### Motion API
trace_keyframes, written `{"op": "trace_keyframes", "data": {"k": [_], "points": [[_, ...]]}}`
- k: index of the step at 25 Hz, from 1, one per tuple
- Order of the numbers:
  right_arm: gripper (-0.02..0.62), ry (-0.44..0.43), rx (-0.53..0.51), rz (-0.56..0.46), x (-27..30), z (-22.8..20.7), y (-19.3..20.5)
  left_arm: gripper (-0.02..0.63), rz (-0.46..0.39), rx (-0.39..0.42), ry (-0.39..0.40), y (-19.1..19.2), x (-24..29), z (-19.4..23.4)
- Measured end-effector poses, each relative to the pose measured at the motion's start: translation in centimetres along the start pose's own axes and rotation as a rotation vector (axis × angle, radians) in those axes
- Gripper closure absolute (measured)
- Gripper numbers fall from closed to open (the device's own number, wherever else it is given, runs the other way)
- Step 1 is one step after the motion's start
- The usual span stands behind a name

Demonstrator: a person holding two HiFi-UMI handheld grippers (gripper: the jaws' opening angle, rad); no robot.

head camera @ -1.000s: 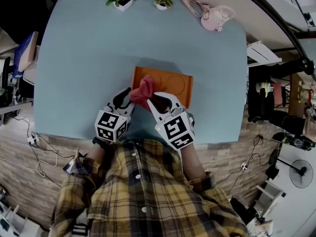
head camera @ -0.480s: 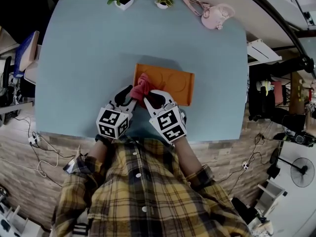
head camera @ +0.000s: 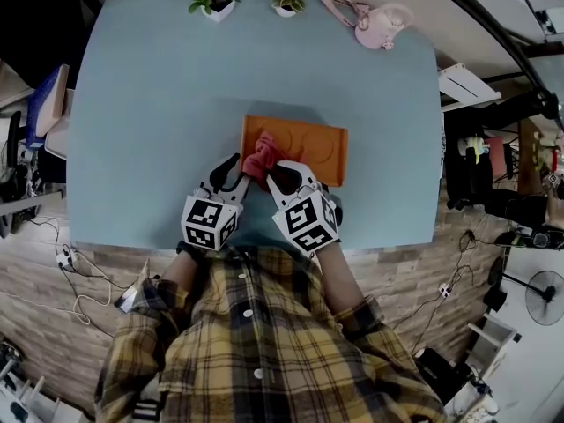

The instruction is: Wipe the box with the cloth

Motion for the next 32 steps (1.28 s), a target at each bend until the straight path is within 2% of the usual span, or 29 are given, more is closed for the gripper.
{"op": "trace_keyframes", "data": {"k": [9, 16, 22, 32], "points": [[0.546, 0.028, 0.053, 0.047, -0.8, -1.5, 1.0, 0.466, 0.006, 0.019, 0.016, -0.2, 0.0, 0.2], [0.546, 0.04, 0.038, 0.072, -1.5, -2.3, 2.2, 0.466, 0.004, 0.022, -0.008, -0.1, 0.1, -0.1], [0.546, 0.044, 0.001, 0.103, -2.0, -3.0, 3.0, 0.467, -0.012, -0.02, -0.034, 0.1, 0.0, -0.2], [0.546, 0.072, -0.011, 0.159, -3.4, -4.6, 5.2, 0.466, -0.016, -0.015, -0.062, 0.1, 0.0, -0.5]]}}
Point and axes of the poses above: the fingertips, and each gripper's own axes: x forward along the fingers, z to its left, y out of its underside, the point moved 10 cm from there along -x, backward along the fingers, and after that the axes turned 9 degrees about z, right-handed, at the moved point
